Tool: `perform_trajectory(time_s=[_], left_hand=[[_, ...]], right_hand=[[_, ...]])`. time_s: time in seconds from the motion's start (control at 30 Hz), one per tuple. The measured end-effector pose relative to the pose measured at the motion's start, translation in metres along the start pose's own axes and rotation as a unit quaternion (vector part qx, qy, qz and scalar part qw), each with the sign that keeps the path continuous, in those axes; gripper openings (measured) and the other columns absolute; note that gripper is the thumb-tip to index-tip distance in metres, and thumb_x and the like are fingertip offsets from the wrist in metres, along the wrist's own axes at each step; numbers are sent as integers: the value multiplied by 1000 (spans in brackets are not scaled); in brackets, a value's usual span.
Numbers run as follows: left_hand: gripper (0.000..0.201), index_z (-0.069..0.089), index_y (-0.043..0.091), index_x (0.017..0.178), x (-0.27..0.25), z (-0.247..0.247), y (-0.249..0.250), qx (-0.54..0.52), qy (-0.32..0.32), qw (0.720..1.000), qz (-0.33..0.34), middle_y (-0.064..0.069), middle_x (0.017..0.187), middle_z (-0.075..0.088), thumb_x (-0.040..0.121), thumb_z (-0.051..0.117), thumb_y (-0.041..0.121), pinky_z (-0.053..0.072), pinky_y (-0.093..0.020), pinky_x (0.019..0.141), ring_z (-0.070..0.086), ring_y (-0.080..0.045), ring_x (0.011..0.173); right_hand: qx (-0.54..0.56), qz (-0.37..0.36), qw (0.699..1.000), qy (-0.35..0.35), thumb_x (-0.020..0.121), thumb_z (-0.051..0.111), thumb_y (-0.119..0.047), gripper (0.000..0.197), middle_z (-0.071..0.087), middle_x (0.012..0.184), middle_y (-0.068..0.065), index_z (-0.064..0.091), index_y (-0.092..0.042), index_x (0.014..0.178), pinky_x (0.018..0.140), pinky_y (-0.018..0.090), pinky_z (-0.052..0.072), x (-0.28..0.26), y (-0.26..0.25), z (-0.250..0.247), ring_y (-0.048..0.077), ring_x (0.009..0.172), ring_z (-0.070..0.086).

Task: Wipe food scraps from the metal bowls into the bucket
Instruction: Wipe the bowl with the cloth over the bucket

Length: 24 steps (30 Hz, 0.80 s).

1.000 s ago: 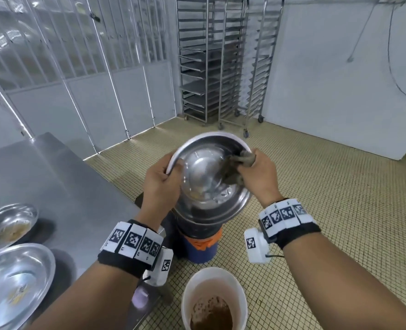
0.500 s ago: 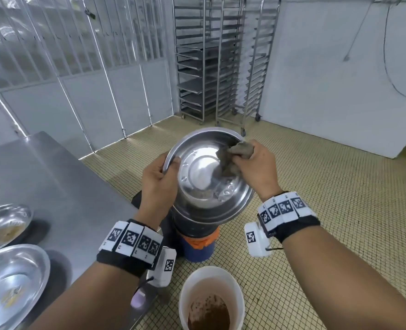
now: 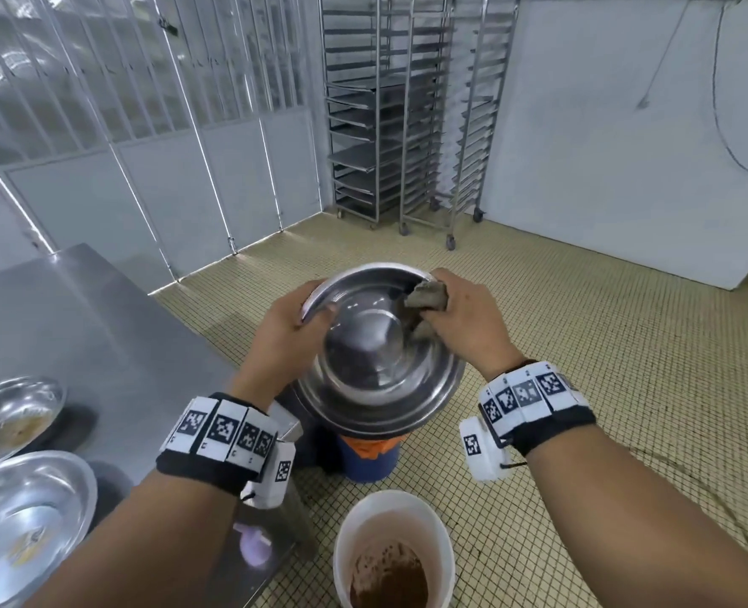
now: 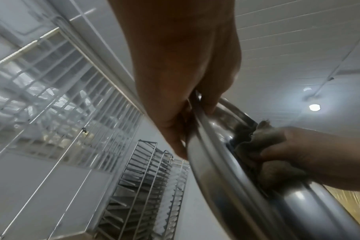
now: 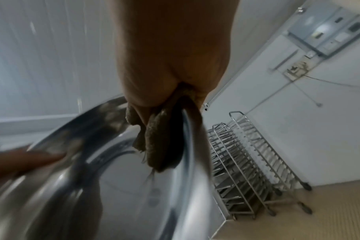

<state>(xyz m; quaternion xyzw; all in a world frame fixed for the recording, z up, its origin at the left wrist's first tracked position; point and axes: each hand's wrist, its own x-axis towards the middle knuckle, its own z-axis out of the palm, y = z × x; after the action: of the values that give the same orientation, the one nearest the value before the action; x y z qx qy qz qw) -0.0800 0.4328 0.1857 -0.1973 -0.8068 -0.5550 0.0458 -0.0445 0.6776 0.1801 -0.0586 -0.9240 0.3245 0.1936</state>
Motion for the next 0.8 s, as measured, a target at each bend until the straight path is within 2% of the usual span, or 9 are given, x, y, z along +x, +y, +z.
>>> perform_trajectory(time_s=[0.1, 0.2, 0.33, 0.4, 0.47, 0.53, 0.6, 0.67, 0.8], left_hand=[[18, 77, 17, 97, -3, 3, 1, -84, 40, 995, -19, -10, 76, 72, 103, 60, 11, 55, -30, 64, 66, -20, 65], [24, 76, 19, 86, -3, 8, 4, -138, 126, 981, -42, 4, 65, 67, 101, 60, 8, 50, -24, 55, 61, -13, 60], [22, 75, 23, 92, -5, 5, 7, -163, 165, 973, -23, 9, 70, 70, 102, 60, 11, 52, -21, 57, 64, -6, 62], [21, 77, 24, 97, -8, 7, 3, -109, 118, 987, -6, 5, 73, 72, 104, 59, 15, 57, -30, 59, 67, -13, 65], [23, 77, 28, 95, -9, 10, 2, -79, 93, 993, -4, 8, 68, 69, 103, 59, 16, 53, -28, 56, 64, -12, 62], [27, 75, 28, 84, -7, 13, 7, -91, 114, 989, -15, 12, 61, 62, 103, 60, 15, 47, -24, 55, 55, -8, 56], [26, 74, 28, 84, -3, 13, 13, -145, 163, 976, -26, 10, 65, 65, 102, 61, 14, 51, -26, 56, 58, -9, 59], [24, 75, 29, 91, -2, 9, 17, -171, 198, 965, -8, 7, 73, 71, 102, 61, 13, 55, -26, 60, 64, -10, 66], [19, 74, 27, 97, -11, 15, 12, -111, 145, 983, 8, 1, 73, 68, 105, 58, 19, 53, -24, 59, 61, -8, 64]], right_hand=[[51, 7, 997, 52, 83, 79, -19, 27, 69, 89, -10, 66, -22, 107, 73, 24, 53, 0, -4, 2, 9, 81, 64], [154, 54, 979, 119, 87, 78, -21, 24, 65, 88, -21, 65, -22, 108, 67, 3, 45, -12, -1, 19, -9, 80, 59], [181, 109, 974, 79, 87, 78, -23, 28, 68, 92, -19, 62, -20, 110, 71, 17, 56, -27, 5, 35, 0, 85, 66], [144, 98, 981, 88, 88, 75, -16, 22, 63, 85, -23, 61, -15, 105, 66, 14, 52, -16, 4, 23, -4, 76, 62], [121, 77, 985, 99, 87, 75, -14, 22, 62, 86, -21, 63, -18, 105, 60, 11, 46, -3, -3, 7, -2, 68, 60], [129, 61, 981, 132, 86, 77, -19, 23, 65, 90, -20, 65, -21, 105, 66, 10, 43, 2, -6, 3, -5, 75, 59], [176, 87, 970, 142, 86, 78, -24, 26, 68, 93, -17, 64, -22, 108, 69, 11, 47, -6, -3, 15, -5, 83, 62], [198, 121, 967, 109, 86, 79, -22, 33, 66, 97, -14, 61, -21, 113, 61, 9, 47, -20, 2, 33, -1, 85, 64], [185, 128, 968, 111, 86, 80, -25, 25, 66, 91, -14, 61, -22, 103, 53, 7, 45, -13, 7, 27, 1, 79, 64]])
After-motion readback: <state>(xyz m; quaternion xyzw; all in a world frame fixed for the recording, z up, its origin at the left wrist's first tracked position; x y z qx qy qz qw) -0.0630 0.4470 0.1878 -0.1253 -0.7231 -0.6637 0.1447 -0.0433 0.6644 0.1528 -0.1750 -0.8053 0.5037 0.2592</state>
